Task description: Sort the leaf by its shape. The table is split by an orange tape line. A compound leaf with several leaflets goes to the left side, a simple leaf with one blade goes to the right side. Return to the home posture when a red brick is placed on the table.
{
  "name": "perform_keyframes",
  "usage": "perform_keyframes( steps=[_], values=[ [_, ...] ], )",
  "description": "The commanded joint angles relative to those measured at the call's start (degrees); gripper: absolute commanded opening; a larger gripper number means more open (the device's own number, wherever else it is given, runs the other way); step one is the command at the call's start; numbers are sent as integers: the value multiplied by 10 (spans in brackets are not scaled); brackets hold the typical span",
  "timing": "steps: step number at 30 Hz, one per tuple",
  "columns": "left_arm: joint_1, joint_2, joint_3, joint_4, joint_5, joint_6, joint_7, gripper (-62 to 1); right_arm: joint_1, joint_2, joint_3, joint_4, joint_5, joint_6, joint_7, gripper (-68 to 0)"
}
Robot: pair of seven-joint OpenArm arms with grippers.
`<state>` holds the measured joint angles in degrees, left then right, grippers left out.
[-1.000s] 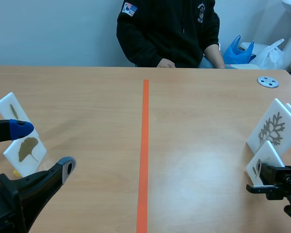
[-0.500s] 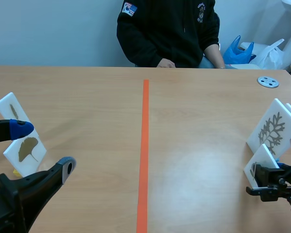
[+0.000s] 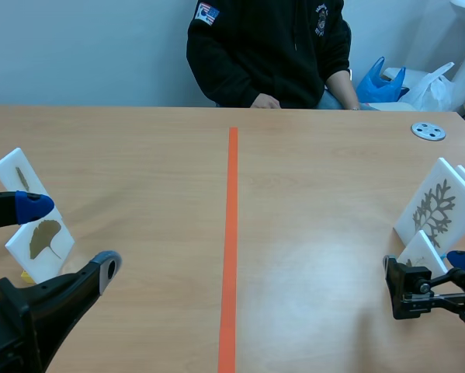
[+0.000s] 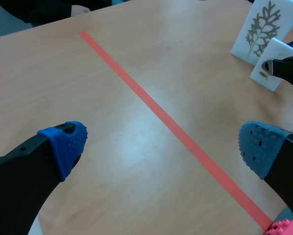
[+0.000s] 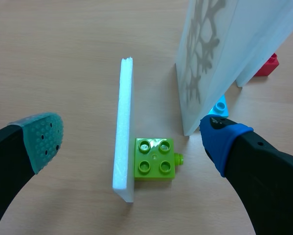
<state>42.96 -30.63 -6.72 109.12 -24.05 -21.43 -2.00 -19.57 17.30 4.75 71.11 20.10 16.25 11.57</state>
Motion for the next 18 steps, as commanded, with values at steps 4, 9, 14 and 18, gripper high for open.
perform_keyframes(
  steps=[4,9,14,18],
  values=[
    [-3,3,-3,4,-3,-1,-10,14,14,8,0,16,5,-2,17,-102],
    [-3,3,-3,4,-3,-1,-10,14,16,8,0,36,4,-2,16,-102],
    [-3,3,-3,4,-3,-1,-10,14,16,8,0,58,4,-2,8,-102],
    [-3,3,-3,4,-3,-1,-10,14,15,8,0,78,4,-2,-3,-102]
  ],
)
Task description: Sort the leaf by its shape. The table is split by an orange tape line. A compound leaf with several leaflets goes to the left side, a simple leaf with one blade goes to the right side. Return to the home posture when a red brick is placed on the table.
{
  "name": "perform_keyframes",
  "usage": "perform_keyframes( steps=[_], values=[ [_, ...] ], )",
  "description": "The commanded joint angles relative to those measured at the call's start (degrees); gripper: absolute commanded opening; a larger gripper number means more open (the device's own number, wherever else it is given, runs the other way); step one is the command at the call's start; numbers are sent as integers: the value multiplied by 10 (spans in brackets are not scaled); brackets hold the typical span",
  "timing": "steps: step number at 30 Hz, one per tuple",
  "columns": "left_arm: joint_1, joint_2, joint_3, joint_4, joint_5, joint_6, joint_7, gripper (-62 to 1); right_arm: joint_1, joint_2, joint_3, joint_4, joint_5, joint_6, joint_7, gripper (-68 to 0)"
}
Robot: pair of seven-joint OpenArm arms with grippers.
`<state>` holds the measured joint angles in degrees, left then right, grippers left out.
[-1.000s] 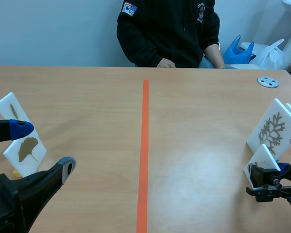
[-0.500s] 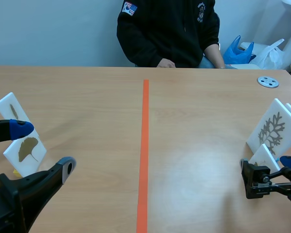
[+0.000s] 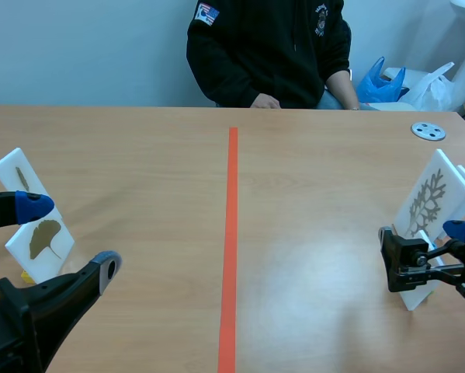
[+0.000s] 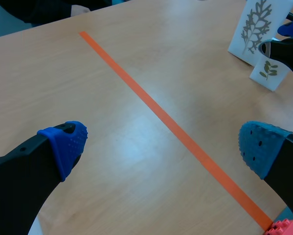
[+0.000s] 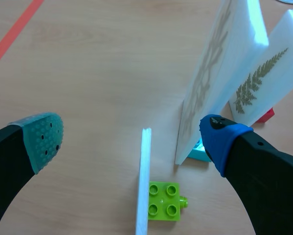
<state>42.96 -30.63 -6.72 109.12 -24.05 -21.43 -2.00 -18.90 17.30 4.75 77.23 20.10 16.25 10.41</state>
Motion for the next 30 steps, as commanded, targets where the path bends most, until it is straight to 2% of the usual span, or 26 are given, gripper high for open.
perform_keyframes(
  steps=[1,7,17,21,25,30],
  values=[
    [-3,3,-3,4,-3,-1,-10,14,6,8,0,23,4,-2,5,-102],
    [-3,3,-3,4,-3,-1,-10,14,-14,8,0,78,4,-2,-9,-102],
    [-3,3,-3,4,-3,-1,-10,14,-96,8,13,234,4,-2,-43,-102],
    [-3,3,-3,4,-3,-1,-10,14,-126,8,37,313,4,-2,-83,-93],
    [-3,3,-3,4,-4,-1,-10,14,-151,8,55,383,5,-2,-133,4],
    [-3,3,-3,4,-4,-1,-10,14,-188,8,58,461,5,4,-190,4]
  ],
)
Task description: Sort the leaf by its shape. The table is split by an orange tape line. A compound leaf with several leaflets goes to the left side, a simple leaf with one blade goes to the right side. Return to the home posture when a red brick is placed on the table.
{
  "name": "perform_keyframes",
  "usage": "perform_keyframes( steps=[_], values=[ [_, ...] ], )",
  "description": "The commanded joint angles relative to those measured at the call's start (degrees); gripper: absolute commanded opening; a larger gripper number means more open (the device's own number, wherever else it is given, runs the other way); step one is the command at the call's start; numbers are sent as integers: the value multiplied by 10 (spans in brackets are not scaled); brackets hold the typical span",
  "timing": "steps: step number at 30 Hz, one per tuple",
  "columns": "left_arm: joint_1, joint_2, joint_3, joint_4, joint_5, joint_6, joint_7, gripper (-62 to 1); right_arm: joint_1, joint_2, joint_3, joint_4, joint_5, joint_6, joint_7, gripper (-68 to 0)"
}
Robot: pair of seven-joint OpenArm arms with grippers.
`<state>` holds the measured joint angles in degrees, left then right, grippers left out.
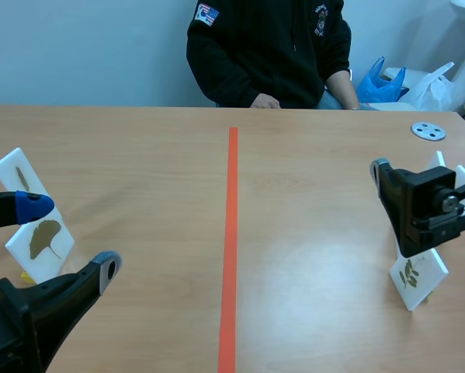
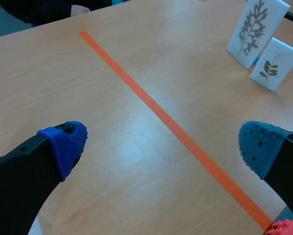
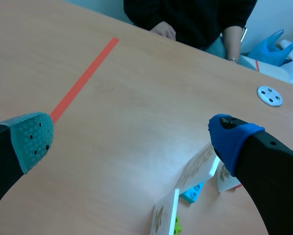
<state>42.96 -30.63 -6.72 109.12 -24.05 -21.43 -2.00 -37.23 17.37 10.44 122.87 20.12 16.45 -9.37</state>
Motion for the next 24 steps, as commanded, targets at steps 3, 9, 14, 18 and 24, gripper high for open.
perform_keyframes(
  steps=[3,9,14,18,24],
  values=[
    [-3,3,-3,4,-4,-1,-10,14,-30,-1,0,34,5,14,-5,4],
    [-3,3,-3,4,-4,-1,-9,14,-61,-23,-22,40,7,31,-13,4],
    [-3,3,-3,4,-4,-1,-9,14,-66,-28,-66,39,6,31,-12,4],
    [-3,3,-3,4,-4,-1,-9,14,-66,-28,-98,30,-5,28,-8,4],
    [-3,3,-3,4,-4,-1,-9,14,-66,-28,-114,1,-5,24,6,4]
  ],
)
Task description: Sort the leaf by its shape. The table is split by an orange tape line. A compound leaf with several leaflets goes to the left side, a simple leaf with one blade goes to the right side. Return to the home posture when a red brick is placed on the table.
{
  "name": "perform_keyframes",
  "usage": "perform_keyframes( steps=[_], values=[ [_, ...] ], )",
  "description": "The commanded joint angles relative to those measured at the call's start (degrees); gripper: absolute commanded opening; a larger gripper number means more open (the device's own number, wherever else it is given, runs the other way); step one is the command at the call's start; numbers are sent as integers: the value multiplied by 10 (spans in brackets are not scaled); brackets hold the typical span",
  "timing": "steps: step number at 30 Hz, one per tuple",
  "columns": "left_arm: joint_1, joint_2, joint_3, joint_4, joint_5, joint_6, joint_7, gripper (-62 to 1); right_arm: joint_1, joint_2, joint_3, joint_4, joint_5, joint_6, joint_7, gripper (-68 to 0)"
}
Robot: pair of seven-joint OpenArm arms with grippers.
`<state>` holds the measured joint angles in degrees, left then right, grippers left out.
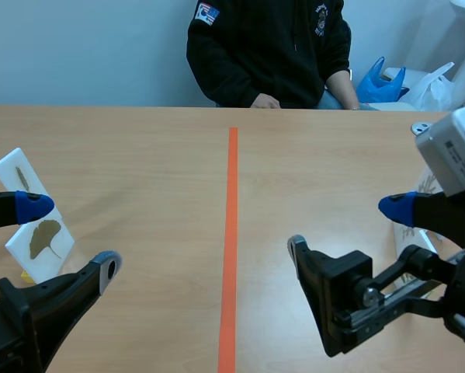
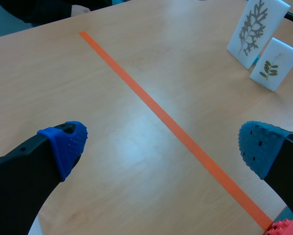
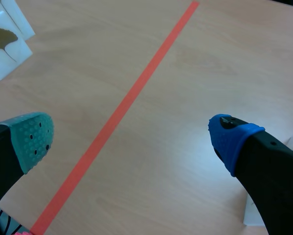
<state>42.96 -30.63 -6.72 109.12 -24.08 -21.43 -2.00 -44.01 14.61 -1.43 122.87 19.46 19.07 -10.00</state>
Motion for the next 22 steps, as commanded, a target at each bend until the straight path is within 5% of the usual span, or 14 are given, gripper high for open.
perform_keyframes(
  steps=[1,22],
  values=[
    [-3,3,-3,4,-4,-1,-9,14,2,0,5,-3,2,-2,16,4],
    [-3,3,-3,4,-4,-1,-7,14,12,0,5,-16,2,-2,22,4]
  ],
)
